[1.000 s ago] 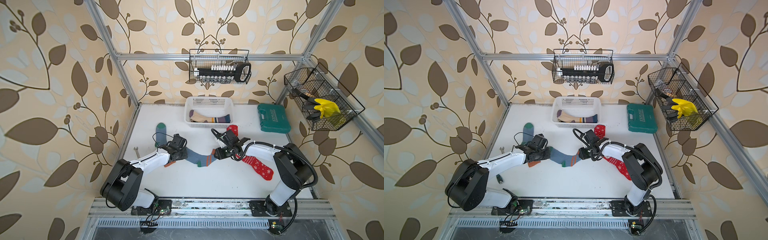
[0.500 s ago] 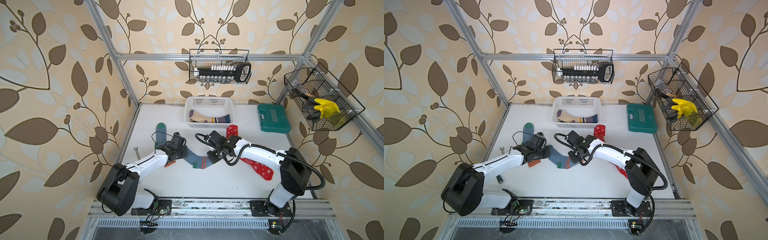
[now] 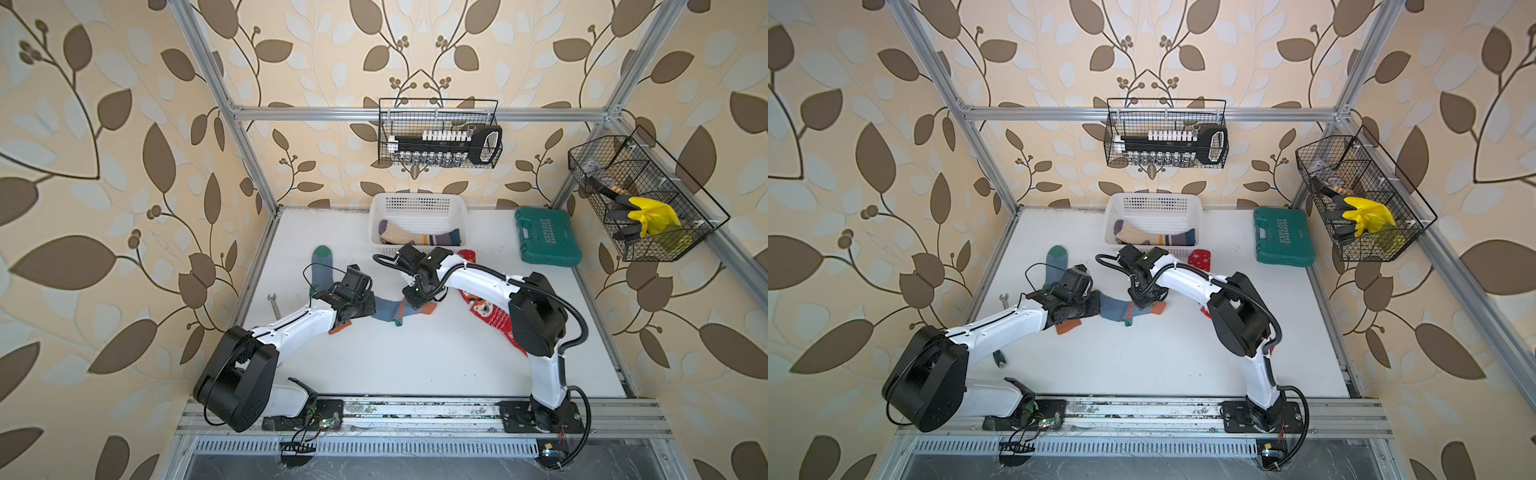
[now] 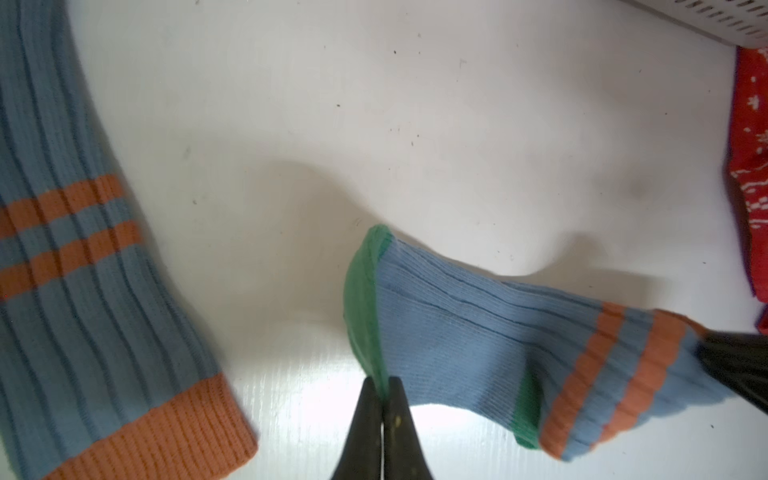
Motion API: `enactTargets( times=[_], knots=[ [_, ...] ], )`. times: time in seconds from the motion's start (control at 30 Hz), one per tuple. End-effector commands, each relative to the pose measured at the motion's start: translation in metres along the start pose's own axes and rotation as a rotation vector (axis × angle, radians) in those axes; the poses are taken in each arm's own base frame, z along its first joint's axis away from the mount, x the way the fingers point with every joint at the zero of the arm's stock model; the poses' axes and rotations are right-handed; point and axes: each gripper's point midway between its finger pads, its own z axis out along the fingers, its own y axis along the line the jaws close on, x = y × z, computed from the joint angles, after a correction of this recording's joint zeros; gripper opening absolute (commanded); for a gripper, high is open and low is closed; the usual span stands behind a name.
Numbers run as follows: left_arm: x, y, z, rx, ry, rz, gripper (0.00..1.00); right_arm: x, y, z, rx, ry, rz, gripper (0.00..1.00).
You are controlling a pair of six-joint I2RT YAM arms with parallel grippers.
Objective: Place the socks together as a pair
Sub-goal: Flatten out the sock at the center of the board.
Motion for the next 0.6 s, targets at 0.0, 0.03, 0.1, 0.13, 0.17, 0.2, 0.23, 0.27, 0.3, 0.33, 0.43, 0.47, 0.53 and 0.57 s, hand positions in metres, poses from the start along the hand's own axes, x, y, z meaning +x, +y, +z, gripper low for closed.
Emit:
enactTargets(
  times=[0.0, 0.03, 0.1, 0.13, 0.17, 0.2, 0.23, 0.27, 0.3, 0.33, 0.43, 0.47, 0.53, 0.57],
  knots=[
    [-0.006, 0.009, -0.001, -0.037, -0.009, 0.004, 0.00, -0.005, -0.017, 0.010, 0.012, 0.001, 0.016, 0.13],
    [-0.008, 0.010, 0.000, -0.046, -0.010, 0.004, 0.01, -0.011, -0.028, 0.014, 0.020, -0.011, 0.043, 0.15],
    [-0.012, 0.013, -0.001, -0.068, -0.017, 0.003, 0.14, -0.018, -0.039, 0.018, 0.042, -0.027, 0.062, 0.22],
    [-0.015, 0.015, -0.003, -0.080, -0.026, 0.003, 0.21, -0.021, -0.046, 0.017, 0.060, -0.037, 0.072, 0.26],
    [-0.017, 0.016, -0.004, -0.089, -0.032, 0.002, 0.27, -0.023, -0.052, 0.015, 0.077, -0.048, 0.082, 0.29],
    [-0.019, 0.019, -0.005, -0.101, -0.039, -0.002, 0.31, -0.024, -0.058, 0.011, 0.100, -0.063, 0.091, 0.32],
    [-0.021, 0.021, -0.007, -0.108, -0.045, -0.005, 0.34, -0.025, -0.066, 0.006, 0.124, -0.082, 0.106, 0.33],
    [-0.023, 0.022, -0.008, -0.111, -0.049, -0.011, 0.36, -0.024, -0.071, 0.001, 0.144, -0.098, 0.117, 0.35],
    [-0.025, 0.024, -0.010, -0.116, -0.053, -0.016, 0.39, -0.023, -0.076, -0.005, 0.156, -0.121, 0.131, 0.38],
    [-0.028, 0.025, -0.013, -0.120, -0.061, -0.021, 0.42, -0.021, -0.080, -0.012, 0.165, -0.147, 0.143, 0.40],
    [-0.037, 0.030, -0.023, -0.124, -0.086, -0.038, 0.54, -0.010, -0.082, -0.031, 0.150, -0.219, 0.182, 0.42],
    [-0.039, 0.031, -0.025, -0.120, -0.090, -0.044, 0.58, -0.006, -0.080, -0.035, 0.131, -0.239, 0.194, 0.43],
    [-0.042, 0.033, -0.026, -0.120, -0.083, -0.051, 0.64, 0.008, -0.077, -0.040, 0.063, -0.279, 0.231, 0.44],
    [-0.042, 0.034, -0.025, -0.126, -0.078, -0.053, 0.65, 0.014, -0.077, -0.041, 0.028, -0.292, 0.255, 0.44]
  ],
)
